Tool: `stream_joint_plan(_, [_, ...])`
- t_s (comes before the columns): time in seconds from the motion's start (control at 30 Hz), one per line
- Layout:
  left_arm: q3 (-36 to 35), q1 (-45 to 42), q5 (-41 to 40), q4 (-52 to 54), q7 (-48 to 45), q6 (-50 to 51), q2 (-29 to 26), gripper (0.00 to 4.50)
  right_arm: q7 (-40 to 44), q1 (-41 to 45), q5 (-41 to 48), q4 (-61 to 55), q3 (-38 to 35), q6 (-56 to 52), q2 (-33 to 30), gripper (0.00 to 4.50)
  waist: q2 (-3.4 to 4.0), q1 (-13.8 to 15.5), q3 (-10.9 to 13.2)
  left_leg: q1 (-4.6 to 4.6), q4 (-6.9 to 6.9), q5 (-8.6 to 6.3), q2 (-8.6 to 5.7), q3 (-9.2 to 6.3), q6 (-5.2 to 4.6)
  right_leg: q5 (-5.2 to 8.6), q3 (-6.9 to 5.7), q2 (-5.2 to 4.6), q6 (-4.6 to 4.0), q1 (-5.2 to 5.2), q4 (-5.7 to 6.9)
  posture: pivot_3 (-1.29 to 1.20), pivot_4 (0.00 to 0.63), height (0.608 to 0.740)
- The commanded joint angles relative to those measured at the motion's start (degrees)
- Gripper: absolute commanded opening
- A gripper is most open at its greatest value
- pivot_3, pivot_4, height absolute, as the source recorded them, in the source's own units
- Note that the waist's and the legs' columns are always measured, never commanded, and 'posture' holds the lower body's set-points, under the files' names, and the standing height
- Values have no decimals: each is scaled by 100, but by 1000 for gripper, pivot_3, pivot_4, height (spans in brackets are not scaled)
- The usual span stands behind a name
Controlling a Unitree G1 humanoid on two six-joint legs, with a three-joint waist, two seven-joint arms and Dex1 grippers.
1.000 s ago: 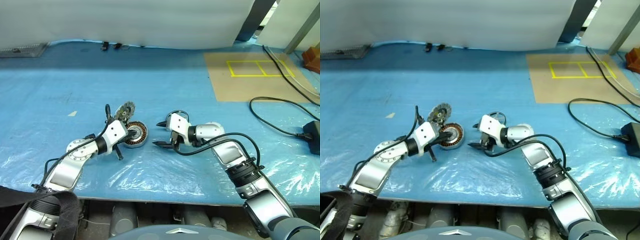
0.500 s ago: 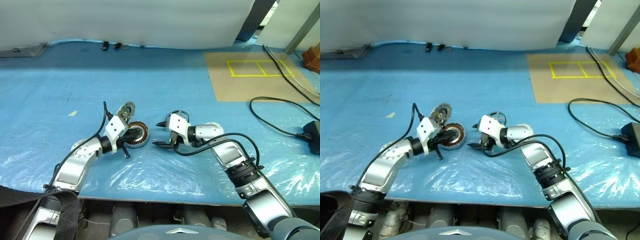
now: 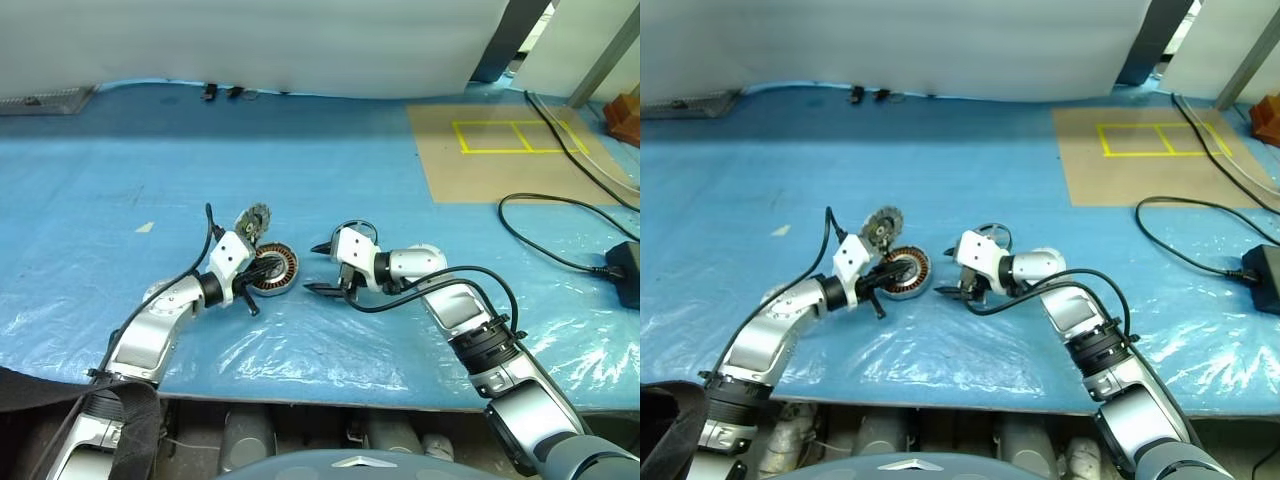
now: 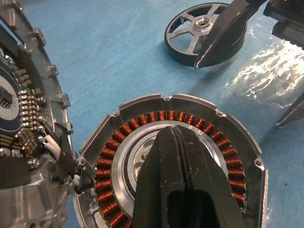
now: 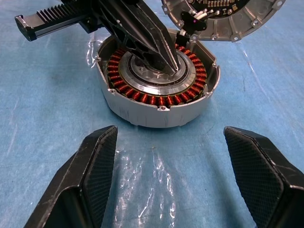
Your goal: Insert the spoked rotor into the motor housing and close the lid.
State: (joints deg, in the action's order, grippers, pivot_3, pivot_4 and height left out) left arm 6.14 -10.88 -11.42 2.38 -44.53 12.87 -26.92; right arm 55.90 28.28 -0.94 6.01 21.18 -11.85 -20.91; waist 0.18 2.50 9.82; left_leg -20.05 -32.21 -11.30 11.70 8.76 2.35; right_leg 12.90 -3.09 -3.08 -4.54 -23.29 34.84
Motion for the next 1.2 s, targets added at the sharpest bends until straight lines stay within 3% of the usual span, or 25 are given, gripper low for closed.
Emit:
stream_joint_plan(0.03, [218,93,149,-11,-121,52,-87,8,-25,45,27,-109,8,65,22,3761,0,1,0,0,0,0,0,0,0,0,0,0,0,0,0,0,150,740])
stream_joint_plan(0.27, [441,66,475,-129,-144,-133,-239,8,-33,77,18,-73,12,83,47,3761,1,2,-1,-1,0,0,0,0,0,0,0,0,0,3,0,0,150,740])
stream_joint_plan(0.5, [-399,-82,-513,-27,161,182,419,8,-45,78,-6,-39,24,112,64,3761,1,3,-1,-3,-2,1,-1,3,2,0,0,-1,0,0,-1,0,150,740])
stream_joint_plan(0.7, [-716,-192,-858,-14,309,369,597,8,-55,85,-16,-38,16,126,72,3761,1,-7,0,-8,0,2,2,1,3,0,-1,3,-1,-7,-1,0,150,740])
stream_joint_plan(1.2, [-36,0,-363,-79,199,380,434,8,-73,100,-4,-46,4,121,37,3761,0,0,0,-4,0,0,1,0,0,0,-1,1,0,-4,-1,0,150,740])
